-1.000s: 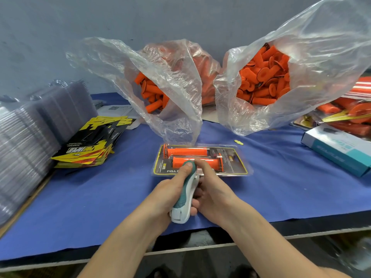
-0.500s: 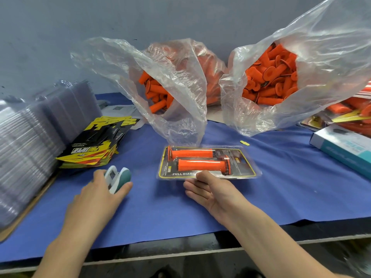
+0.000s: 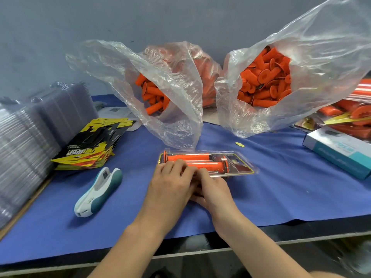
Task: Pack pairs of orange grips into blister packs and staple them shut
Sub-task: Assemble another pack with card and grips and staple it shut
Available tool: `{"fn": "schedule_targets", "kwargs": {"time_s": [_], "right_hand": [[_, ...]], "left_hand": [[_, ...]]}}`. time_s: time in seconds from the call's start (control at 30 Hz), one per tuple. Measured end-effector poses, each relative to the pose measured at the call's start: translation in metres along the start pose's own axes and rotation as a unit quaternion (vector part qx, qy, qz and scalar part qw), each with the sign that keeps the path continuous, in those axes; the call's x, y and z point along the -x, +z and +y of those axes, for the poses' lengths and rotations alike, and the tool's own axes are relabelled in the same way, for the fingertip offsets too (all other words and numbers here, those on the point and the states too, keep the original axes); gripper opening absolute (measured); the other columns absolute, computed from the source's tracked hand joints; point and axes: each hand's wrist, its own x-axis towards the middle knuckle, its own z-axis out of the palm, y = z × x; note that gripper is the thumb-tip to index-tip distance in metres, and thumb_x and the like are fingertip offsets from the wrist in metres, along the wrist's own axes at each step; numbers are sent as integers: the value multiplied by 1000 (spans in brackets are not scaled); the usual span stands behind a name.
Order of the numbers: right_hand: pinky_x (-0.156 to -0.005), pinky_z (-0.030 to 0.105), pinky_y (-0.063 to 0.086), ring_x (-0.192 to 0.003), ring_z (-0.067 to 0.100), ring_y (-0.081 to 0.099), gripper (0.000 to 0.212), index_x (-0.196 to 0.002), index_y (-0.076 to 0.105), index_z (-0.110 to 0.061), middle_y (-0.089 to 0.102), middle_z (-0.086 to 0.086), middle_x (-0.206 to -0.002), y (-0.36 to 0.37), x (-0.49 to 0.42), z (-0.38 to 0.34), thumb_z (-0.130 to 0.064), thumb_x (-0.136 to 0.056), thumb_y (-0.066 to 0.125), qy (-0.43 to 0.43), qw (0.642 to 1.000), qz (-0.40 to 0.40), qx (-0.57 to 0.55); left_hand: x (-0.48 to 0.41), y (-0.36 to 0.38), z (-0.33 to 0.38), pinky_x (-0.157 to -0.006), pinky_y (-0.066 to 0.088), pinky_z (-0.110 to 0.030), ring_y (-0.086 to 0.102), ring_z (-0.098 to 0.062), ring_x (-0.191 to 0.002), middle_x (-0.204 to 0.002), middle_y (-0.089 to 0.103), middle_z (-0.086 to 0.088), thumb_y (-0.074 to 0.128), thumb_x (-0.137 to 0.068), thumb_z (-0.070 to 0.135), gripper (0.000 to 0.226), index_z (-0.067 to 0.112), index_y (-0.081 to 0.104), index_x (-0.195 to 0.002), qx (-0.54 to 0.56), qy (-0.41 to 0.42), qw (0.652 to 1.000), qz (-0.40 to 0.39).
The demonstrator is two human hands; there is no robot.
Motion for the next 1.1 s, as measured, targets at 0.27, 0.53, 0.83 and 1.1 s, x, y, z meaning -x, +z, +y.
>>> {"fn": "schedule_targets", "kwargs": {"time_s": [0.27,0.53,0.83,1.1], "right_hand": [[-73,8,41,-88,-3,61,21,-97,56,-37,65,-22,-90,-24,24,-29,-52,-97,42,-380,910,17,162],[-88,52,49,-82,13,58,27,-98,65,-13,66,-2,-89,-64,-6,-52,-34,-102,49,-209,973,0,98],[-69,25,57,-81,14,69,30,-108,72,-9,76,6,-97,-94,-12,-55,-14,-104,42,-82,993,-88,11],[-89,45,53,-94,30,64,31,-114,67,4,68,25,-112,-106,-8,-57,-15,-103,45,40,995,-87,-7]], "left_hand": [[-28,-22,-4,-64,44,-20,57,-2,-76,-86,62,12,56,-98,33,9,31,62,-93,325,-218,902,182],[-35,-14,-3,-72,60,-37,71,-21,-85,-101,75,-13,57,-96,32,26,11,71,-100,694,-401,598,19],[-34,-16,-1,-97,52,-47,69,-24,-101,-117,71,-11,45,-102,39,43,9,67,-123,715,-466,509,-114],[-30,-21,-5,-84,57,-47,69,-34,-104,-121,68,-19,48,-97,28,39,3,70,-119,793,-449,369,-184]]}}
